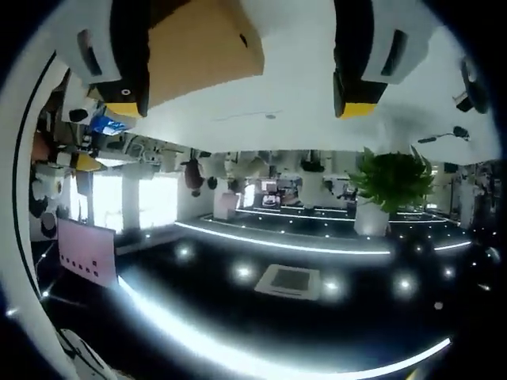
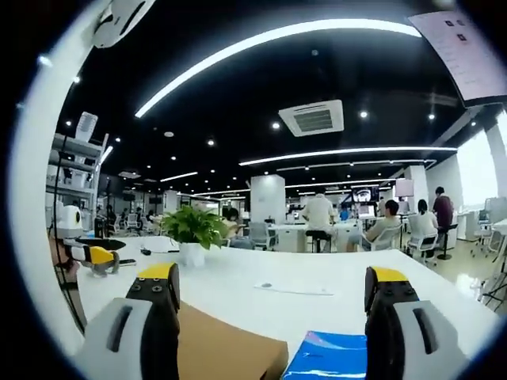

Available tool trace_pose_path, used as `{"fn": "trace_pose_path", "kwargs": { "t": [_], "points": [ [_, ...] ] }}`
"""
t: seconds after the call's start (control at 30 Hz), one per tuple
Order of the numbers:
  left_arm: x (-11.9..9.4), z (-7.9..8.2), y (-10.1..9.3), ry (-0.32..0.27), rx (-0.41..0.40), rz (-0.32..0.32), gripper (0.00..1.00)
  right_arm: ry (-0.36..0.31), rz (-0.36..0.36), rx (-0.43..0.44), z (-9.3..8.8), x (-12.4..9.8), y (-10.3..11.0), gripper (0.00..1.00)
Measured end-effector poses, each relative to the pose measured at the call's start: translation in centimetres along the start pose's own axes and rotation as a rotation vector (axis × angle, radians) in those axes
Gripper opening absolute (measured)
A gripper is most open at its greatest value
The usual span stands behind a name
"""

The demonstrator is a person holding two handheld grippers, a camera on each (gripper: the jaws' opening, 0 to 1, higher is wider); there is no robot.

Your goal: Operate the shoe box by opening the lid, removing the specified soft item, and placing it in the target area until the item is outside and the box remains undamaged.

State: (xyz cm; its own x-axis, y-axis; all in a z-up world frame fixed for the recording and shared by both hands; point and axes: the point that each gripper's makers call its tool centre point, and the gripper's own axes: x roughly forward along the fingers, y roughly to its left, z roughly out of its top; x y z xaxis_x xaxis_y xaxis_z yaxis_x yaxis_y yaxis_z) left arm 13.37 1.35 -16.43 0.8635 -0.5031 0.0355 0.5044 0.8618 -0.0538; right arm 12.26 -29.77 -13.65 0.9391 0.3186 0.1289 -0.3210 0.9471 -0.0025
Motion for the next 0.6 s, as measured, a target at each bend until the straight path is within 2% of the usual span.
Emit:
{"fn": "trace_pose_path", "kwargs": {
  "t": [0.07, 0.13, 0.3, 0.47, 0.53, 0.57, 0.6],
  "points": [
    [-0.1, 0.0, -0.4, 0.006, 0.003, -0.004, 0.99, 0.000, 0.004, -0.003, 0.0, 0.1, 0.1, 1.00],
    [-0.4, -1.5, -0.3, 0.078, -0.027, -0.004, 0.99, 0.013, 0.000, 0.011, -0.2, 0.2, 0.1, 1.00],
    [-0.5, -1.7, -0.4, 0.064, -0.027, -0.016, 0.99, 0.012, 0.003, 0.001, -0.1, 0.2, 0.5, 1.00],
    [-0.4, -2.2, -0.1, 0.087, -0.034, -0.002, 0.99, 0.034, 0.011, -0.022, -0.5, 0.2, 0.9, 1.00],
    [-0.3, -2.1, -0.2, 0.082, -0.033, -0.010, 0.99, 0.049, 0.007, -0.029, -0.7, 0.3, 0.8, 1.00],
    [-0.2, -2.1, -0.2, 0.085, -0.041, -0.016, 0.99, 0.074, -0.007, -0.067, -1.2, 0.3, 0.4, 1.00],
    [-0.2, -2.7, -0.2, 0.118, -0.064, -0.011, 0.99, 0.093, -0.014, -0.088, -1.5, 0.3, 0.3, 1.00]
  ]
}}
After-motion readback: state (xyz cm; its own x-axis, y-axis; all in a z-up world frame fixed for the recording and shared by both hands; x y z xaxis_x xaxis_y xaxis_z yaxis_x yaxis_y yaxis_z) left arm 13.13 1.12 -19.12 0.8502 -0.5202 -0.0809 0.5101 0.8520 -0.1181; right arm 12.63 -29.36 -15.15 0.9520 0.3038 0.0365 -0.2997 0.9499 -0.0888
